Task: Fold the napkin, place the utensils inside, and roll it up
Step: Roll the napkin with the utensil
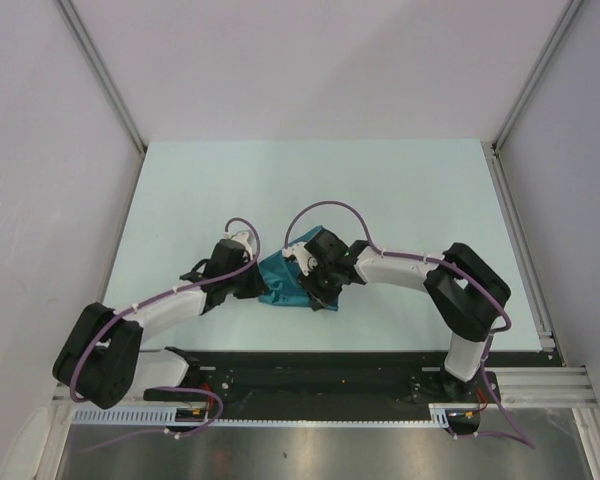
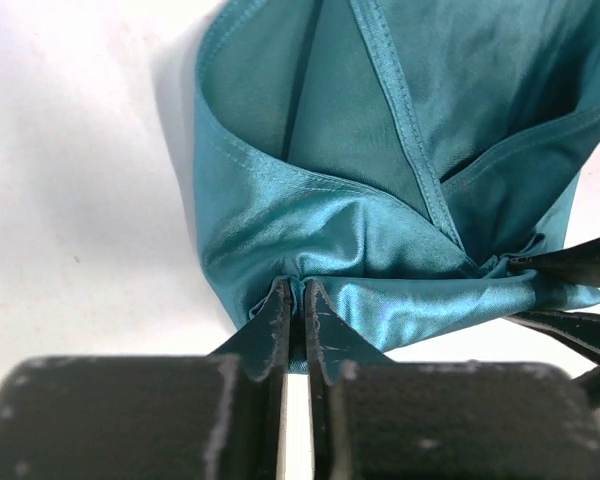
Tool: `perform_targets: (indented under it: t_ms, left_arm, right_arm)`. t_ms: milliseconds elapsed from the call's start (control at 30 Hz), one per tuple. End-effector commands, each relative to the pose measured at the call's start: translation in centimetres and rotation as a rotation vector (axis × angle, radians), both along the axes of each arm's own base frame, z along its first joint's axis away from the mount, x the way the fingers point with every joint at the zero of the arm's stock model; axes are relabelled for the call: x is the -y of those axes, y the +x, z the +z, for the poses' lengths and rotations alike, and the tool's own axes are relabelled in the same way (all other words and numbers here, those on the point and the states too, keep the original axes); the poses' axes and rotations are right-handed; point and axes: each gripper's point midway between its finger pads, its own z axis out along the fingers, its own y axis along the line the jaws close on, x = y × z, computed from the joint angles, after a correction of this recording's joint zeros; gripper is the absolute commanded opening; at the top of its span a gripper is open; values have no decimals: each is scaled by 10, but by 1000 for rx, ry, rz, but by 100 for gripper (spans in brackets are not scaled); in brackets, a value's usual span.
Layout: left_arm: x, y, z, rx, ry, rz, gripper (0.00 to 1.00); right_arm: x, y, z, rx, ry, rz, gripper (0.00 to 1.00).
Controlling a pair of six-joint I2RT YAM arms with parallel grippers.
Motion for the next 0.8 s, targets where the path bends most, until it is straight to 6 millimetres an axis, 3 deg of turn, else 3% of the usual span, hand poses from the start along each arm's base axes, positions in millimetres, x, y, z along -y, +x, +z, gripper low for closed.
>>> perform_targets:
  t_ms: [0,33,67,133,167,300,367,567,767]
  left_arm:
    - [-6,8,15,31,26,26,13]
    - [-7,10,18,40,23,33,18]
    - [-7,14,25,55,17,41,31]
    - [-9,18,33,75,10,54,40]
    - [-10,21,38,85,7,64,52]
    - [-16,22,53,128,-13,83,69]
    - [-18,18,51,126,-24,80,76]
    - [-19,8,28,44,-130,81,80]
    - [-13,15,28,65,-242,80,78]
  right_arm:
    - [11,-39,-24,-226,-60,37,24]
    - [14,-42,-28,-254,-74,34,23]
    - [14,-42,-29,-265,-75,33,22]
    - [16,-45,-32,-309,-73,29,21]
    - [16,-45,-32,-323,-69,25,21]
    - [18,-48,-37,-385,-60,17,19]
    - [20,-50,-39,-439,-47,11,19]
    - [17,-52,-42,-553,2,11,17]
    - [17,-49,-43,-615,24,8,17]
